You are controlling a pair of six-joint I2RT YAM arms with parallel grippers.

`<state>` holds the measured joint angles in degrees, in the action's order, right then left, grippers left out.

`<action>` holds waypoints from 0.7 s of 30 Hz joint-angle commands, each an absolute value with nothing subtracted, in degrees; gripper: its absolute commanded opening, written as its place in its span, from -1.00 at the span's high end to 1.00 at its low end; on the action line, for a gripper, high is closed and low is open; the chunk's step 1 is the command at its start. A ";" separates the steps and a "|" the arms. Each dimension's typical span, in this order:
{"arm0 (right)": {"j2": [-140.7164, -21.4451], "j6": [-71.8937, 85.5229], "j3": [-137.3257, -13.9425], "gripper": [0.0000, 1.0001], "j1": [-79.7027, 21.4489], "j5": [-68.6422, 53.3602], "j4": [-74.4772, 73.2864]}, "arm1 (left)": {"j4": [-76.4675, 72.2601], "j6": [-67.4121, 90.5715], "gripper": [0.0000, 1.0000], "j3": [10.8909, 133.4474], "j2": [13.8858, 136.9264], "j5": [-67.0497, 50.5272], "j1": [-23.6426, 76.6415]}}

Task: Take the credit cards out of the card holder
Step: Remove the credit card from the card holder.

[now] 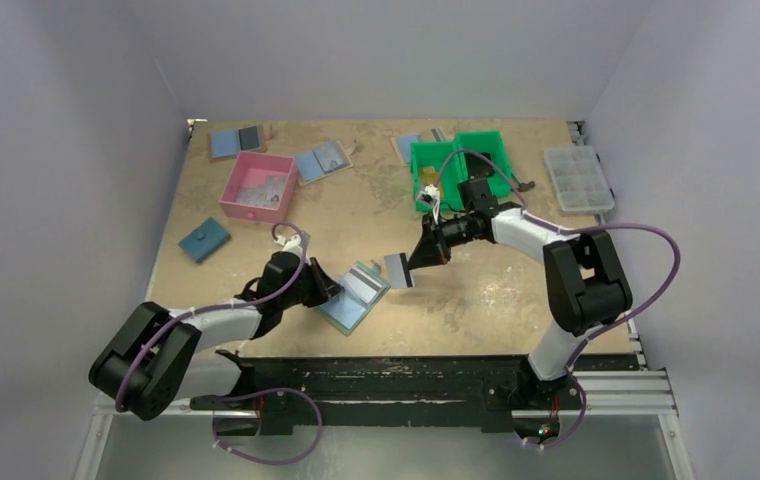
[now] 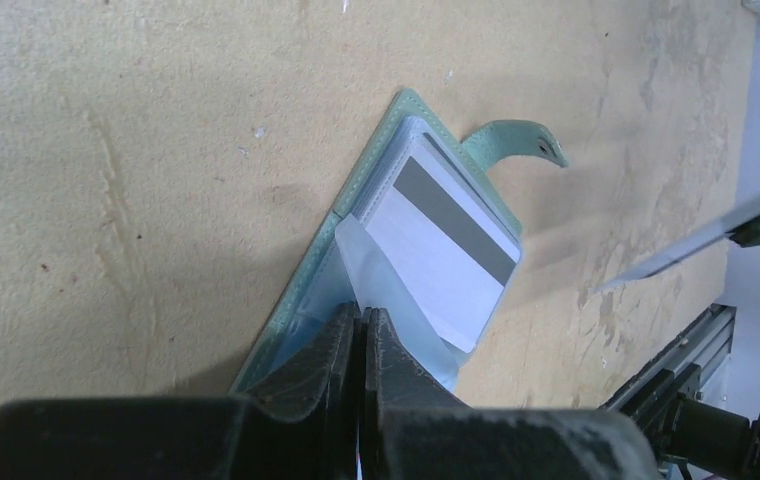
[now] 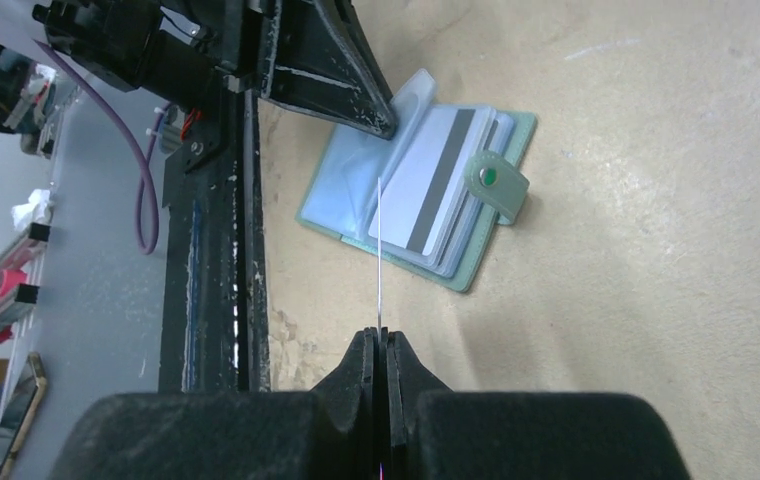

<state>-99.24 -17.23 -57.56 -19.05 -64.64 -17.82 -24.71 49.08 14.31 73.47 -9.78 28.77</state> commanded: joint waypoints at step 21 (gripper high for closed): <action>-80.28 -33.47 -62.32 1.00 -15.04 -62.53 -28.03 | -15.17 41.95 1.00 51.70 103.78 -27.77 29.76</action>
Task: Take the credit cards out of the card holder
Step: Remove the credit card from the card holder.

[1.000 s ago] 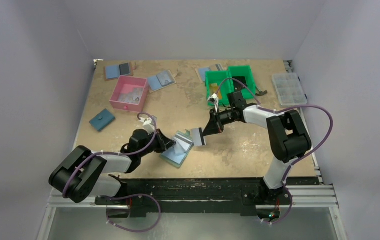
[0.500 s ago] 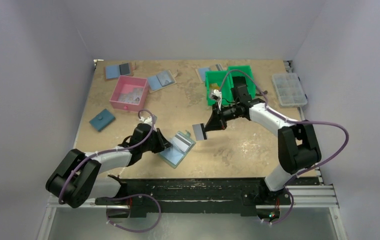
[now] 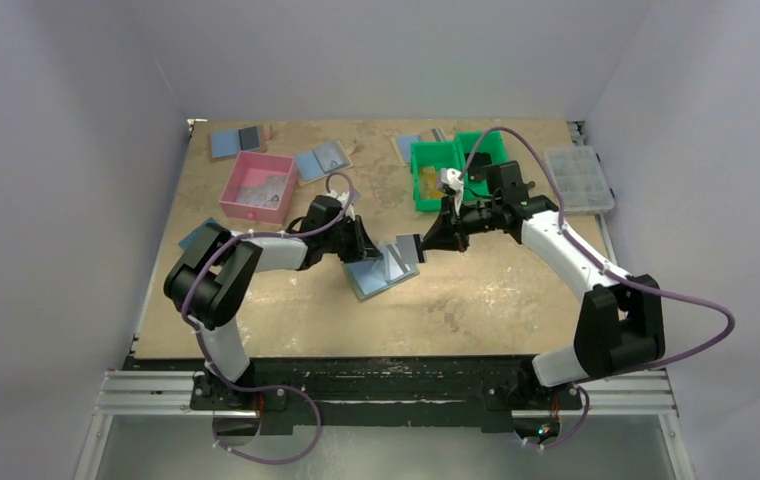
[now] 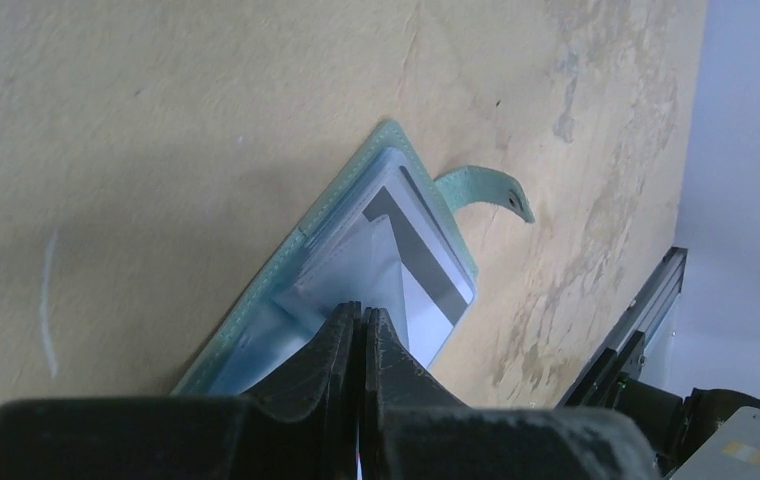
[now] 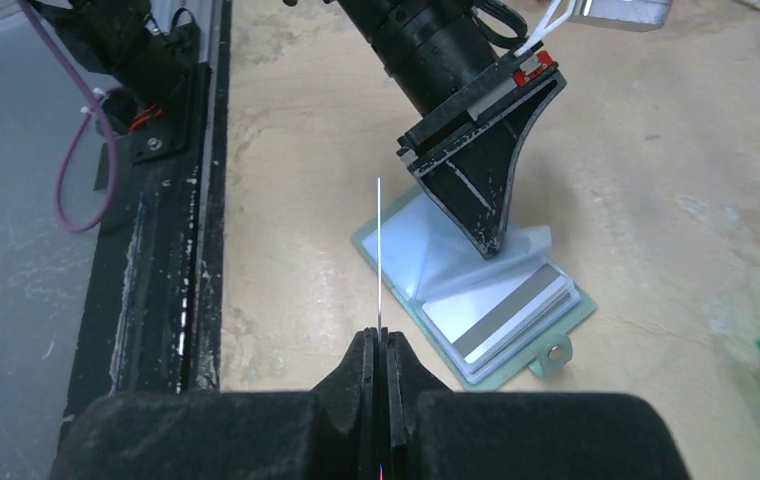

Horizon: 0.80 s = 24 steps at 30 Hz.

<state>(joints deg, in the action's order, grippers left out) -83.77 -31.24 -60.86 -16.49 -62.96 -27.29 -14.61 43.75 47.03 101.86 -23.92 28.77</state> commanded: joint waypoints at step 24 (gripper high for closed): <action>-74.72 -46.68 -57.44 1.00 -15.82 -63.99 -29.47 | -6.49 51.27 0.42 29.95 76.22 -7.30 29.62</action>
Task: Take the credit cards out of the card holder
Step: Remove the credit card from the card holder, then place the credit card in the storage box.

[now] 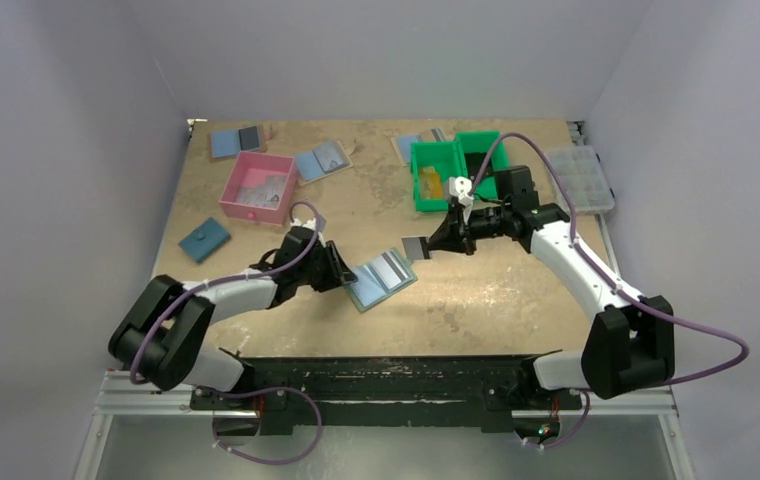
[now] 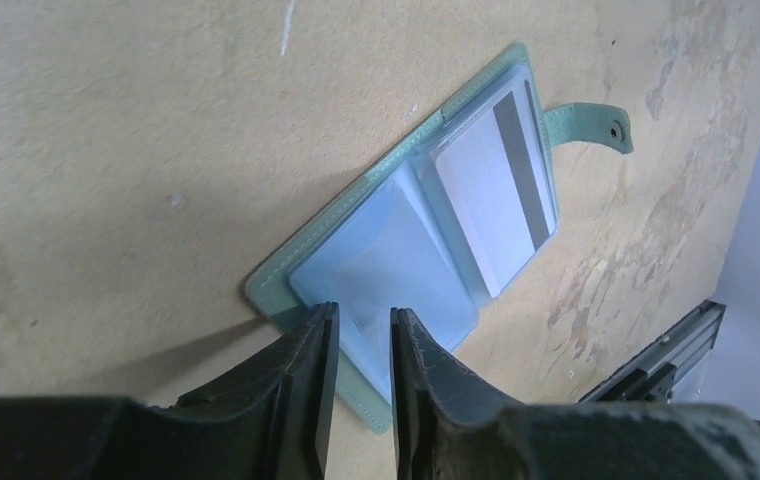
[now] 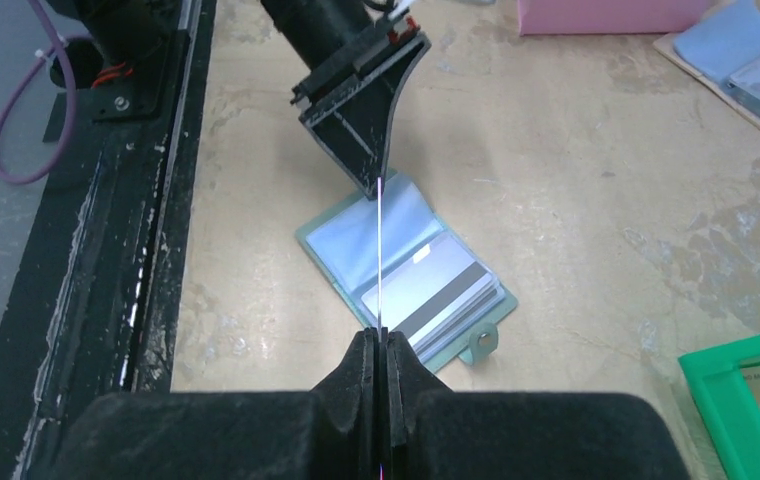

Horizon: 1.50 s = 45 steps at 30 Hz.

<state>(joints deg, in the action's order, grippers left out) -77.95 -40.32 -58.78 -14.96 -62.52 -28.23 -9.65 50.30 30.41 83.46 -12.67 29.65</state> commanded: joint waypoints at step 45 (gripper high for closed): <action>-69.57 -78.93 -59.56 1.00 -34.83 -42.09 -27.25 | -25.49 103.61 -0.32 30.52 69.09 -19.83 36.54</action>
